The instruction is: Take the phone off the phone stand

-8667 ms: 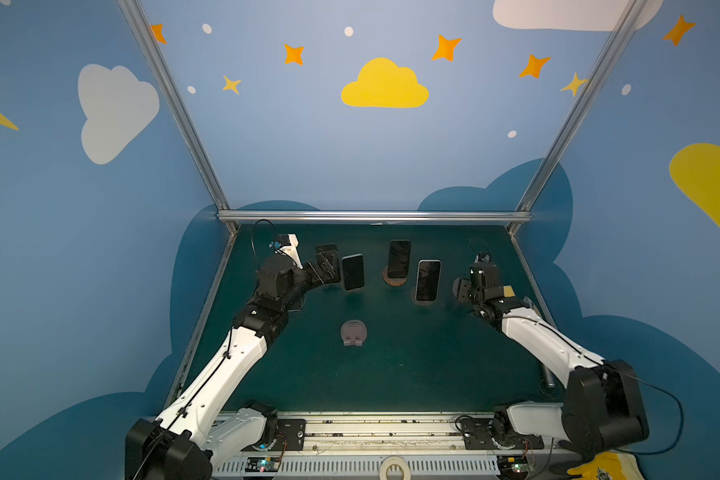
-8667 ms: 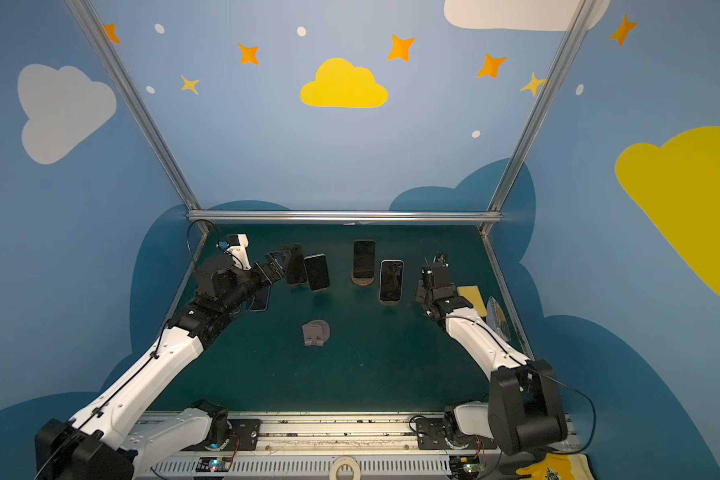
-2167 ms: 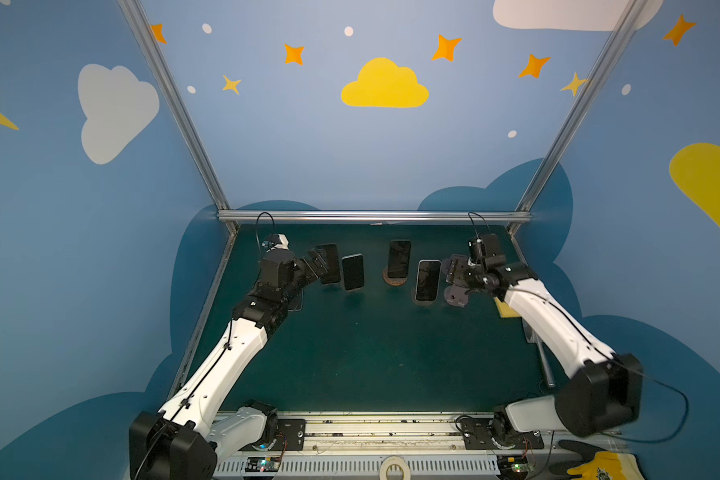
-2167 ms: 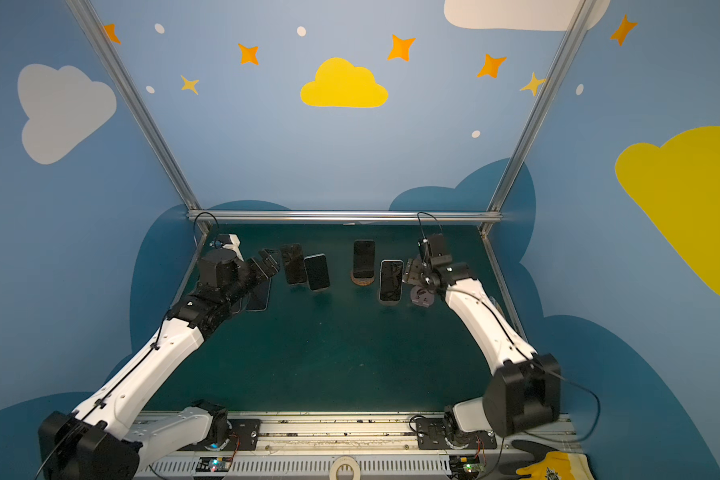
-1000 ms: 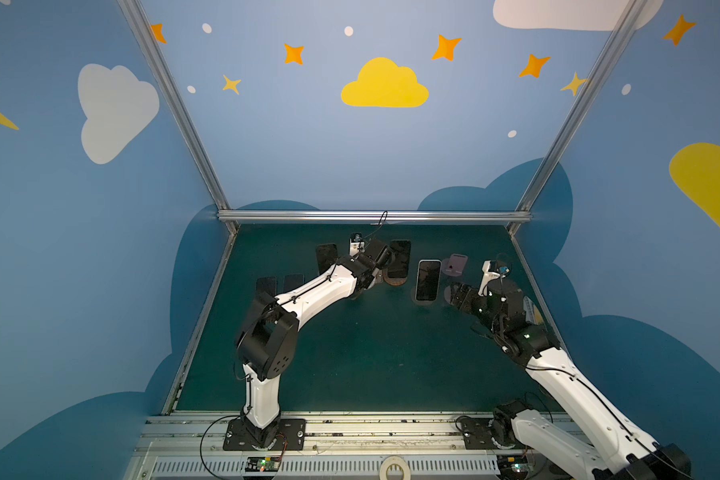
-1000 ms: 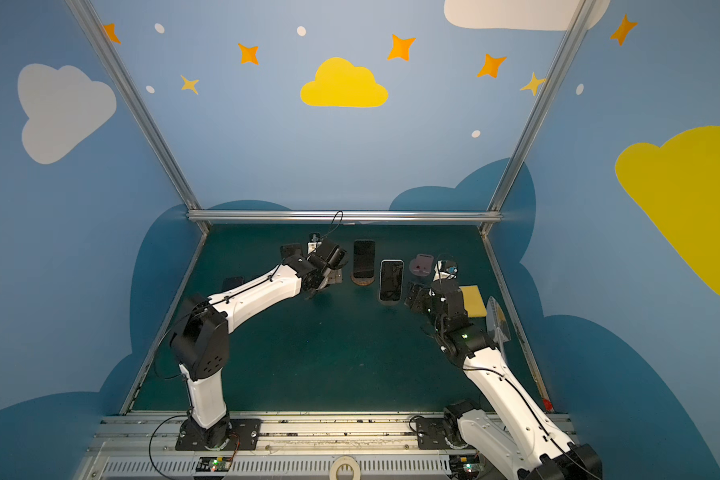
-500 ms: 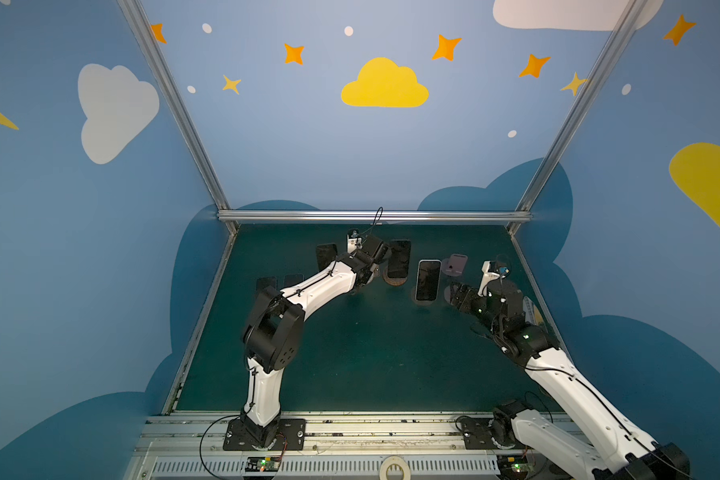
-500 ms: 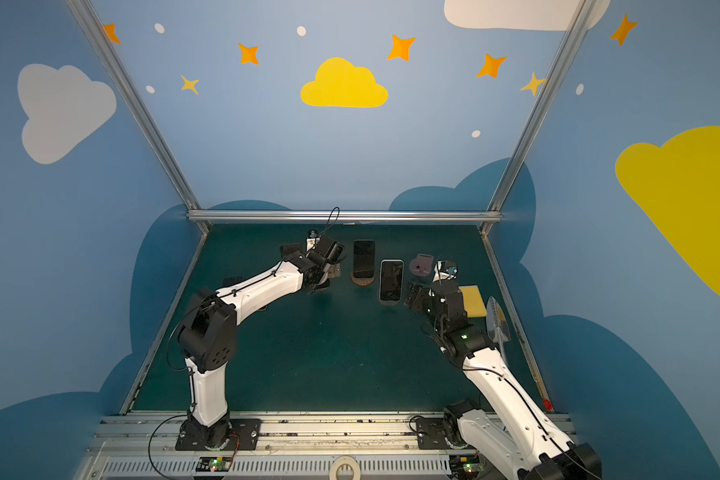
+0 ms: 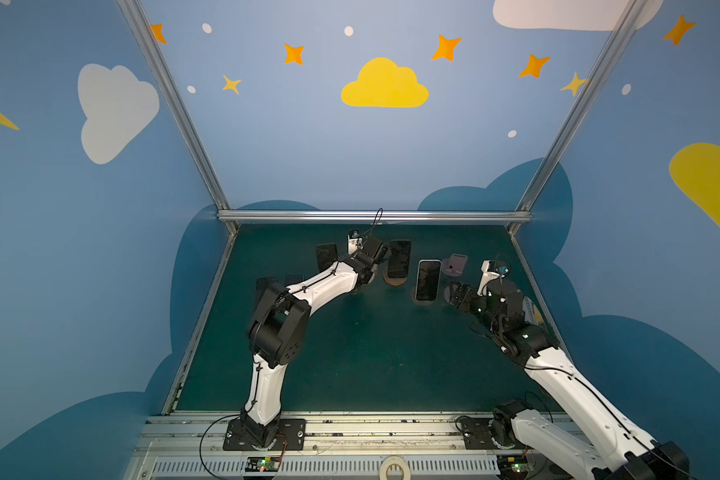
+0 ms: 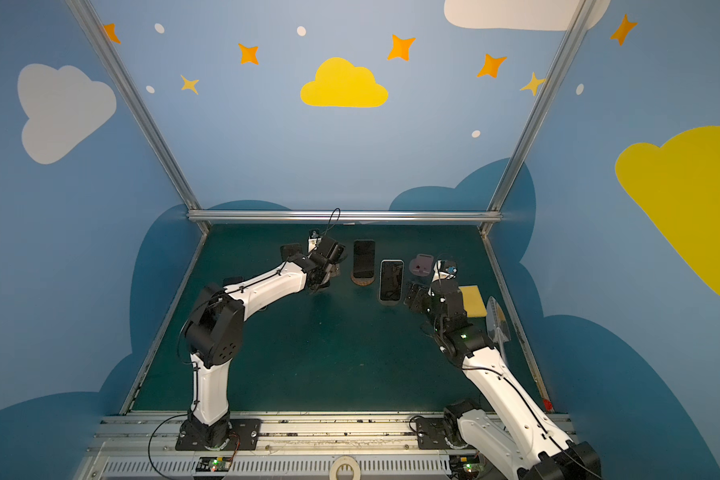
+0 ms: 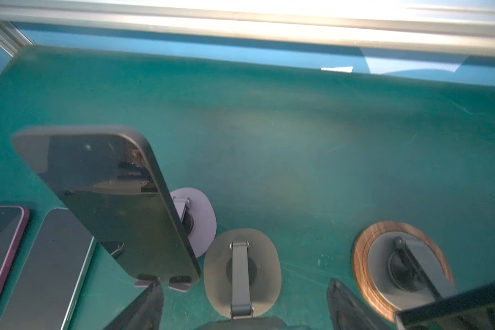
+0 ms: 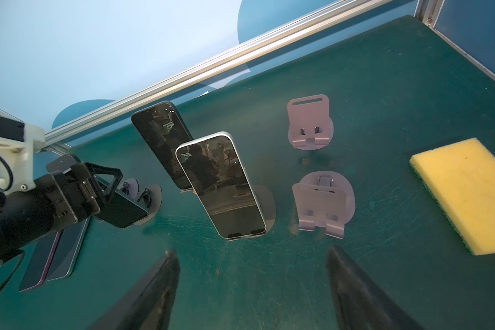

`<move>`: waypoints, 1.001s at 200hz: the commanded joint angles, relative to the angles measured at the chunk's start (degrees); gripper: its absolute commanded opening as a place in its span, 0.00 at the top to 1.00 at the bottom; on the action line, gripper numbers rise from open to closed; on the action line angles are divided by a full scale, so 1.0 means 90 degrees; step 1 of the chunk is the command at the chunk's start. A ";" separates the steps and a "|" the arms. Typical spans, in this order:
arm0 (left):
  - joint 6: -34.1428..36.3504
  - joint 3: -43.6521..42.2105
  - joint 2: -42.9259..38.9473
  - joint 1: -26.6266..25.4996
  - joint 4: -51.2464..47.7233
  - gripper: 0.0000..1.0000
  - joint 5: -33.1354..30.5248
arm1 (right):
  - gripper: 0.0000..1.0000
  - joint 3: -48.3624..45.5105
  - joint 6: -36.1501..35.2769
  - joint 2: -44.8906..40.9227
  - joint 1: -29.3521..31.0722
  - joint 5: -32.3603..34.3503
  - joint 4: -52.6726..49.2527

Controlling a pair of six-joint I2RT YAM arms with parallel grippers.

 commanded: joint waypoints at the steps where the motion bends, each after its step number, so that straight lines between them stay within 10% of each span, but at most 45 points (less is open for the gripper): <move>1: 0.0160 0.0062 0.0073 0.0056 0.0209 0.14 -0.0161 | 0.19 -0.0061 -0.0004 0.0040 -0.0006 0.0030 0.0101; 200: 0.0473 -0.0088 0.0199 0.0220 0.0563 0.23 0.0019 | 0.19 -0.0061 -0.0004 0.0040 -0.0011 0.0077 0.0078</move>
